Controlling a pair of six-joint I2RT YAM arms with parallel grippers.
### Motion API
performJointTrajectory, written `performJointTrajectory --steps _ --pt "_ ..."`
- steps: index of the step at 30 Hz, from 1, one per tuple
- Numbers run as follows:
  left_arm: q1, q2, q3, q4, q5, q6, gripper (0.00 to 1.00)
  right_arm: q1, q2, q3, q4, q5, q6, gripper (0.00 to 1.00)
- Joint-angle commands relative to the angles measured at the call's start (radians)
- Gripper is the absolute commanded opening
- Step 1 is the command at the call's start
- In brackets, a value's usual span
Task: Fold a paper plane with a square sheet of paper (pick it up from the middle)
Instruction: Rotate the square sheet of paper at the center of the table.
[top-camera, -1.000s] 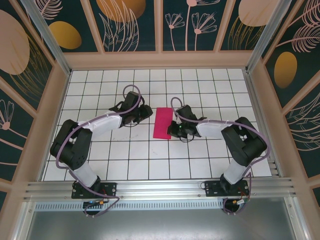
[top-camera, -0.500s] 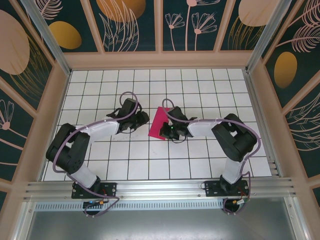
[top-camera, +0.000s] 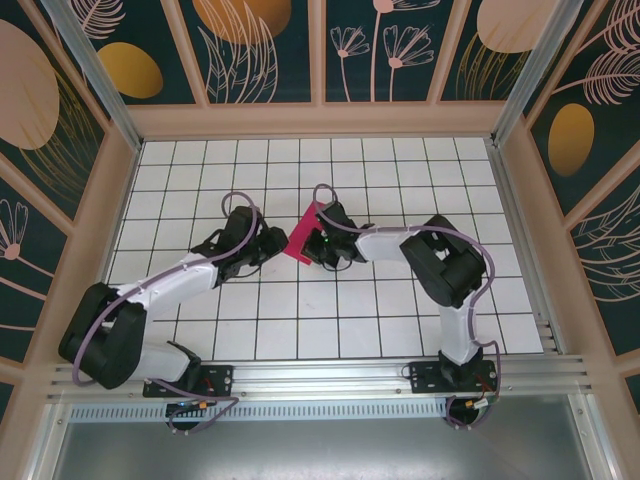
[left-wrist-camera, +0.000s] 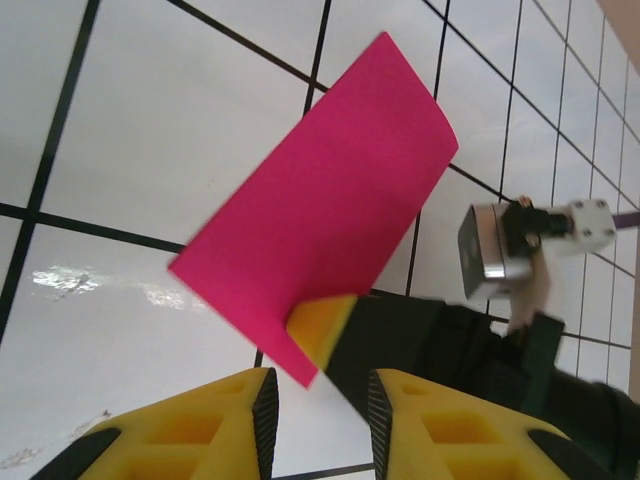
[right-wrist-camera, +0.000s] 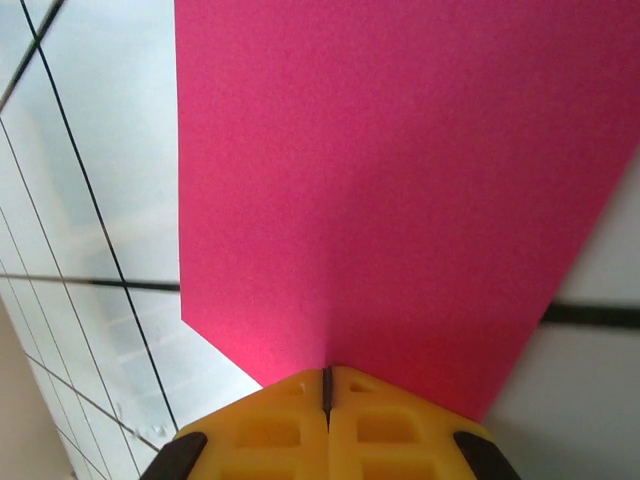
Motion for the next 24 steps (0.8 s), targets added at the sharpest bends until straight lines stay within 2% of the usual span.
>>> performJointTrajectory --steps 1,9,15,24 --pt "0.006 -0.036 -0.017 -0.016 -0.04 -0.018 0.33 -0.011 0.05 0.083 -0.035 0.024 0.026 0.04" --pt "0.005 0.01 0.018 0.029 0.026 -0.027 0.31 -0.086 -0.059 0.109 -0.1 0.056 -0.15 0.06" --pt "0.006 0.087 0.072 0.066 0.093 -0.041 0.27 -0.146 0.048 0.239 -0.274 0.11 -0.317 0.05" --pt "0.002 0.185 0.124 0.092 0.156 -0.058 0.26 -0.185 0.205 0.408 -0.399 0.113 -0.399 0.05"
